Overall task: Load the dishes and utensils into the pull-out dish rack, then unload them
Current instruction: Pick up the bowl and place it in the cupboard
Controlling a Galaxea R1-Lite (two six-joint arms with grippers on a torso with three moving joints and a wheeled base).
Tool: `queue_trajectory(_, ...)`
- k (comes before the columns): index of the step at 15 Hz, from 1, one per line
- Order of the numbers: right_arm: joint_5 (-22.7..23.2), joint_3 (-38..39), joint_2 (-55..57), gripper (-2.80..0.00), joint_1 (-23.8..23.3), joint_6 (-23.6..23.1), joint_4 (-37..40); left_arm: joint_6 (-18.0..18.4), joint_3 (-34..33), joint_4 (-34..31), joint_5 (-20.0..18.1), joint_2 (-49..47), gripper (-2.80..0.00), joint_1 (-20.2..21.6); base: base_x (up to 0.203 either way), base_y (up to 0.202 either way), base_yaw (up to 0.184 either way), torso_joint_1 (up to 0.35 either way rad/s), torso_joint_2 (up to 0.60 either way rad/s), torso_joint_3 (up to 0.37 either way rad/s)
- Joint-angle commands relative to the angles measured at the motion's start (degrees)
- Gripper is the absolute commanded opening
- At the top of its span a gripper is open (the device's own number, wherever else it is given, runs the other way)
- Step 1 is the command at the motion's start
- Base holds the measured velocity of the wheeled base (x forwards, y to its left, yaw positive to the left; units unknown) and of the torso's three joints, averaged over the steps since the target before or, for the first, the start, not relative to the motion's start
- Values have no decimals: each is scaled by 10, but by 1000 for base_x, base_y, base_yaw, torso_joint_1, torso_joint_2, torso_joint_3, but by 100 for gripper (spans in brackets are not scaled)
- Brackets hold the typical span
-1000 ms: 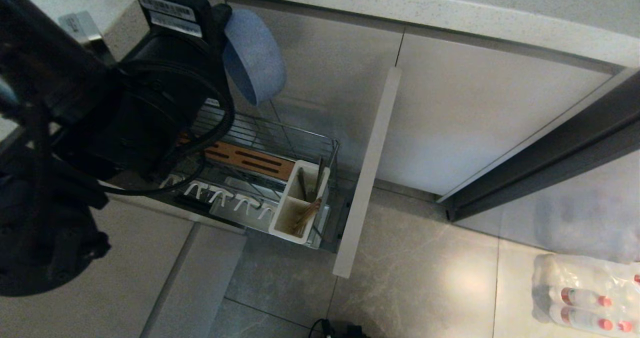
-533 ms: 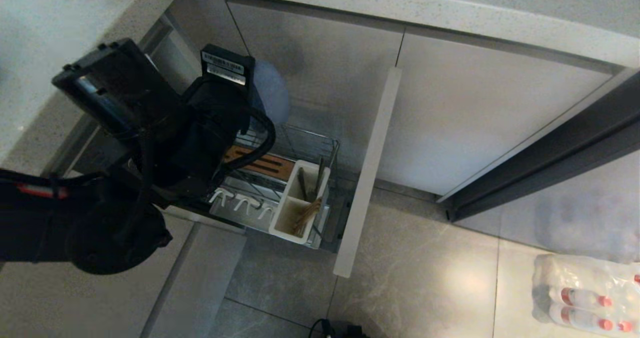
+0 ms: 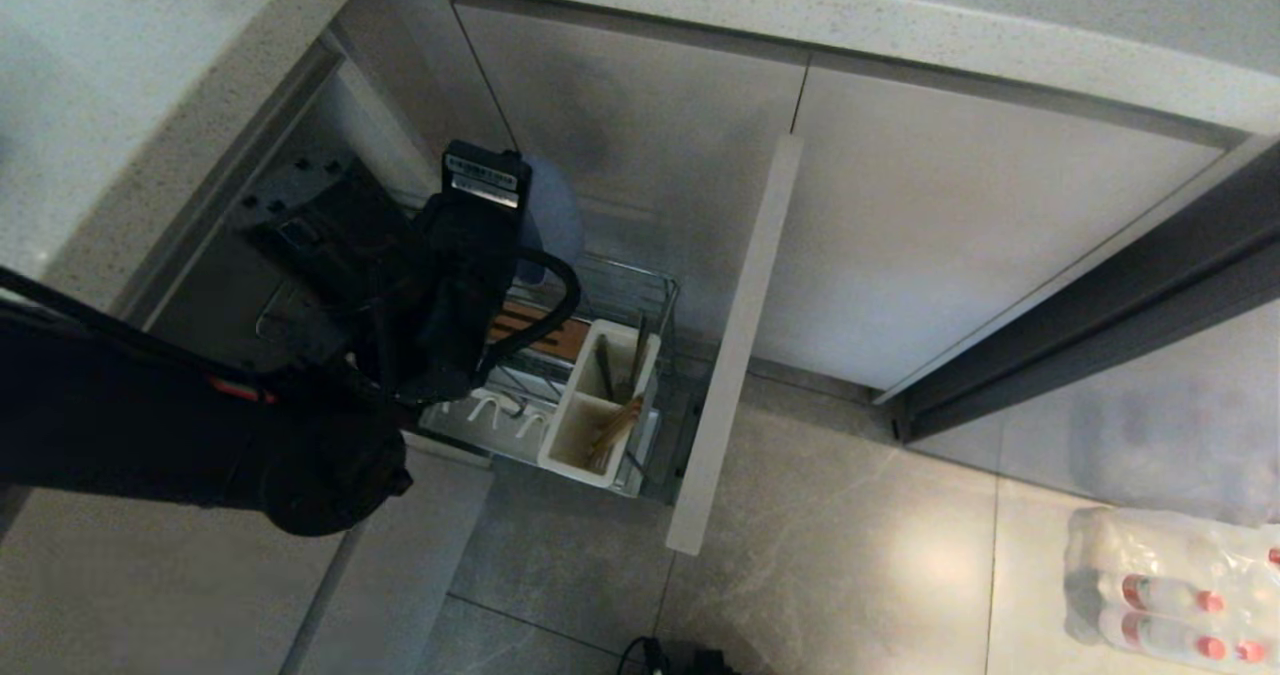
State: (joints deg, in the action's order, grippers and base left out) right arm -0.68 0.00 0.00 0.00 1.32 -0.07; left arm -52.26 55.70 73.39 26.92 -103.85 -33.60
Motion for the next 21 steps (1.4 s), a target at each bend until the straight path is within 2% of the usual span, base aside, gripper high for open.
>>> queue_trajectory(1,0,0,1,-280,0,0,0,2,-1,17,2,-33,-280,4,0,0,0,0,0,0)
queue_trajectory(5,0,0,1,-280,0,0,0,4,-3,41,3,-57,-280,9,0,0,0,0,0,0)
queue_trajectory(9,0,0,1,-280,0,0,0,19,-13,113,2,-77,-280,12,0,0,0,0,0,0)
queue_trajectory(14,0,0,1,-280,0,0,0,18,-13,142,2,-105,-280,26,0,0,0,0,0,0)
queue_trajectory(19,0,0,1,-280,0,0,0,14,-12,143,-5,-126,-280,39,0,0,0,0,0,0)
queue_trajectory(21,0,0,1,-280,0,0,0,11,-8,143,-35,-130,-280,44,0,0,0,0,0,0)
